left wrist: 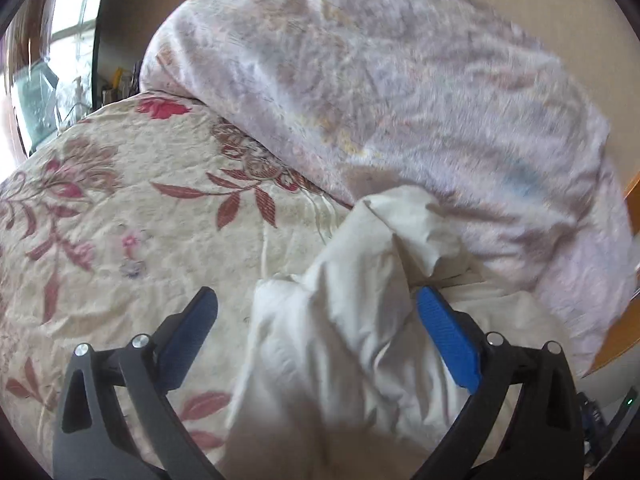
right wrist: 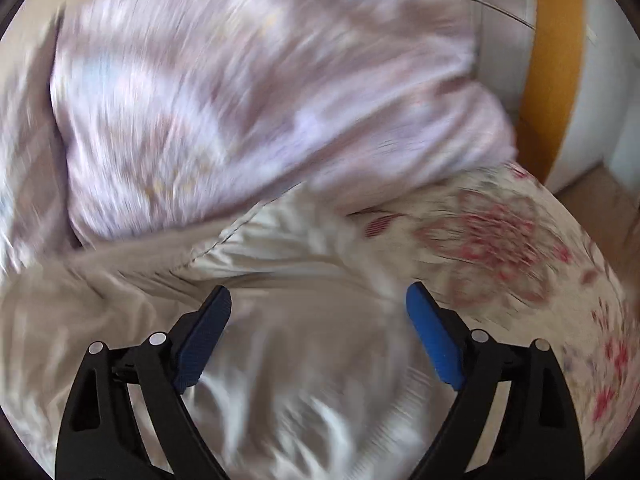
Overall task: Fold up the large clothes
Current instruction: 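Grasp the folded jacket edge with the left gripper while the right gripper grasps it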
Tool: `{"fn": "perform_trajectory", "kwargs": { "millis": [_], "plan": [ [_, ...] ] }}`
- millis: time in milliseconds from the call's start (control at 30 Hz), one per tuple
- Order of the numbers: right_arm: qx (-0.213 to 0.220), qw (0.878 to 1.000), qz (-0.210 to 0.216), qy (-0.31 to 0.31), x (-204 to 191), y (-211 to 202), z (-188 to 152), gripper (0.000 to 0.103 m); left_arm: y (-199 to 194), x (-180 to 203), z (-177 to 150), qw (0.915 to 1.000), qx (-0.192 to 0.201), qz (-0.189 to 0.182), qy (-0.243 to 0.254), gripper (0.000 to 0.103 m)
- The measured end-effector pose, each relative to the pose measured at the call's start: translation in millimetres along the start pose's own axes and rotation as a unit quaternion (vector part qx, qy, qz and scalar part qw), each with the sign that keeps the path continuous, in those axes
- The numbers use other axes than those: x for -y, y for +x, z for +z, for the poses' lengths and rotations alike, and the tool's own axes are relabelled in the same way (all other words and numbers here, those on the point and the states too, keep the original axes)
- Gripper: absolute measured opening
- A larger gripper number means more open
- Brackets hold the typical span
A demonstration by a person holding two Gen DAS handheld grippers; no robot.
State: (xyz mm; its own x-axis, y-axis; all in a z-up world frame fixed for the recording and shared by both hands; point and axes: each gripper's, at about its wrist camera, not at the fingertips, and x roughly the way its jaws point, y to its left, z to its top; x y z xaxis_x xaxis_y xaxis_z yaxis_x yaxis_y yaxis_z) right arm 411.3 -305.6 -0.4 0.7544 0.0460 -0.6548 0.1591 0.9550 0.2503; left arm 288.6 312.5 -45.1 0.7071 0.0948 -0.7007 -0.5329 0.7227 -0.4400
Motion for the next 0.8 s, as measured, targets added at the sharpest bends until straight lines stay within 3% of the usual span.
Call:
{"fn": "perform_trajectory", "kwargs": {
  "millis": [167,233,333,433,533,700,800],
  "plan": [
    [-0.044,0.989,0.095,0.106,55.3,-62.0,-34.4,0.091,-83.8,-44.3,-19.9,0.9980,0.015,-0.056,-0.027,0.099],
    [-0.075,0.974,0.138,0.164,71.3,-68.7,-53.1,0.090,-99.1,-60.0,-37.4,0.9959,0.005,-0.074,-0.053,0.099],
    [-0.129,0.950,0.189,0.214,74.3,-66.8,-85.6,0.081,-100.3,-75.9,-68.6,0.9866,-0.036,-0.115,-0.110,0.099],
    [-0.157,0.944,0.182,0.226,69.1,-61.8,-104.9,0.077,-88.6,-69.8,-92.6,0.9797,-0.070,-0.137,-0.129,0.093],
    [-0.164,0.936,0.189,0.248,66.3,-56.3,-115.6,0.074,-83.7,-57.3,-110.4,0.9770,-0.078,-0.148,-0.133,0.093],
    [-0.173,0.934,0.192,0.247,50.9,-37.1,-118.8,0.066,-66.0,-43.2,-122.5,0.9769,-0.081,-0.137,-0.143,0.087],
    [-0.156,0.941,0.185,0.238,43.3,-32.8,-116.2,0.065,-58.9,-39.9,-123.8,0.9747,-0.078,-0.140,-0.155,0.078]
  ]
}}
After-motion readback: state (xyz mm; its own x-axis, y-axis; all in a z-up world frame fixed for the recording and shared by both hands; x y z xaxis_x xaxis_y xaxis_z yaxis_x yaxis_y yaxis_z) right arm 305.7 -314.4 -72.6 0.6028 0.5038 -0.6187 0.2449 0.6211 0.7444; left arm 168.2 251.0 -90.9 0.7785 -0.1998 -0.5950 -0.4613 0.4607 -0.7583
